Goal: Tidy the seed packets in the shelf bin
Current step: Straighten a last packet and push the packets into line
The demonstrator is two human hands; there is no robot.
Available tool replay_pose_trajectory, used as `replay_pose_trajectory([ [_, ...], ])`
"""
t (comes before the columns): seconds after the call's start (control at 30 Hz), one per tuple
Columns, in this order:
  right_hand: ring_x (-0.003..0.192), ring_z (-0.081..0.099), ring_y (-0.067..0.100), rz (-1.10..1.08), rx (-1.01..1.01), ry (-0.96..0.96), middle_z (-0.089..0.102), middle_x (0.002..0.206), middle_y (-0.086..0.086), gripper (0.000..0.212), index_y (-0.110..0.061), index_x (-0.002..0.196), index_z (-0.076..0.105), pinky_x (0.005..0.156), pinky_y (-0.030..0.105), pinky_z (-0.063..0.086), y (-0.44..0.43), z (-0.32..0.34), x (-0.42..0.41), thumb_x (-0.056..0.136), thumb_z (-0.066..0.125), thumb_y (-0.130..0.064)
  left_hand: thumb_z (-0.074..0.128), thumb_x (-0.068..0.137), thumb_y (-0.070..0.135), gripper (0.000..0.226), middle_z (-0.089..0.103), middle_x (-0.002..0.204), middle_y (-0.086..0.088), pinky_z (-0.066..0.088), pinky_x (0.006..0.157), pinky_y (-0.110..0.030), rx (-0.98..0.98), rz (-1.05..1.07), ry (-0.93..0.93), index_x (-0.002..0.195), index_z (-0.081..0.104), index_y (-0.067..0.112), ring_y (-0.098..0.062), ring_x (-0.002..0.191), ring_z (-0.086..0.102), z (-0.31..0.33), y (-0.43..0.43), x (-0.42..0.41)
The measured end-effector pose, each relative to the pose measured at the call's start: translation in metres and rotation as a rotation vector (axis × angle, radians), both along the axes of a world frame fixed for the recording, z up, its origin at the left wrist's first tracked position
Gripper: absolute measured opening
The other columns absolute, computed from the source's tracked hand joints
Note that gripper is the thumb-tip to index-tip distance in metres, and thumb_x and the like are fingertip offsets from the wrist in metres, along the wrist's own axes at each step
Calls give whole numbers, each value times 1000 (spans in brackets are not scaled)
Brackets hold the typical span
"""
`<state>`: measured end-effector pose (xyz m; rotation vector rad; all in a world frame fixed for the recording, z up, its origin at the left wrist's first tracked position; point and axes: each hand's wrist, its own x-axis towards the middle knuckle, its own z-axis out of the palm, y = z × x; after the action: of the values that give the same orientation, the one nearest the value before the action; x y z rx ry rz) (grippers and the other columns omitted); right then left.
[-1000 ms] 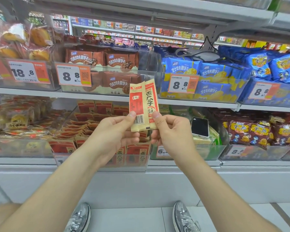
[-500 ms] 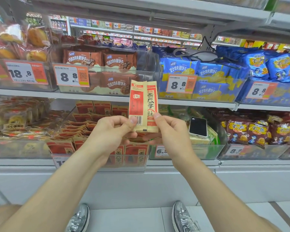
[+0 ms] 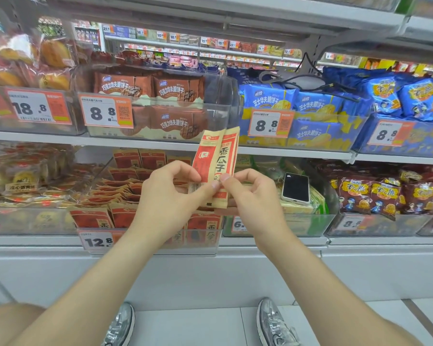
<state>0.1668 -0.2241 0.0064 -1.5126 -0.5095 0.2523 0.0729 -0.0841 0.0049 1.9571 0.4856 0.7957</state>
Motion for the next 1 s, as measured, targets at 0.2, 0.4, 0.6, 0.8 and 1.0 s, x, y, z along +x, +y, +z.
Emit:
replay_pose_trajectory([
  [0.2,84,81,30,16,-48,-62,83,87,4,26,-5,105,60,81,61,65,0,-4,0,104,70,-29,91,72,63,43,81,85,10,66,77,-47,-1,9,36,90,71,29,-11,77,79,-1,2,0],
  [0.4,83,81,17,1,-38,-131,83,93,-2,23,-18,121,67,73,40,67,-1,-2,-4,102,72,-30,86,87,42,20,78,76,8,59,62,-26,109,-29,53,86,73,27,-5,67,76,2,-4,-1],
  [0.6,82,81,19,-63,-63,-220,83,90,-3,21,-20,122,69,77,53,67,2,-6,0,104,69,-32,70,101,42,21,72,99,12,60,79,-32,303,-128,85,84,78,32,-7,90,69,-6,1,4],
  [0.8,84,81,14,-61,-58,-205,83,92,-2,22,-17,125,68,82,49,66,0,-5,2,106,66,-28,71,102,38,17,69,108,14,60,93,-45,282,-158,77,89,81,32,-9,102,67,-7,7,6],
  [1.0,84,81,14,-55,-61,-200,83,92,-3,22,-18,127,67,83,49,66,2,-7,3,108,64,-29,73,101,36,17,69,106,15,58,95,-43,247,-147,68,86,81,34,-8,103,67,-9,8,8],
])
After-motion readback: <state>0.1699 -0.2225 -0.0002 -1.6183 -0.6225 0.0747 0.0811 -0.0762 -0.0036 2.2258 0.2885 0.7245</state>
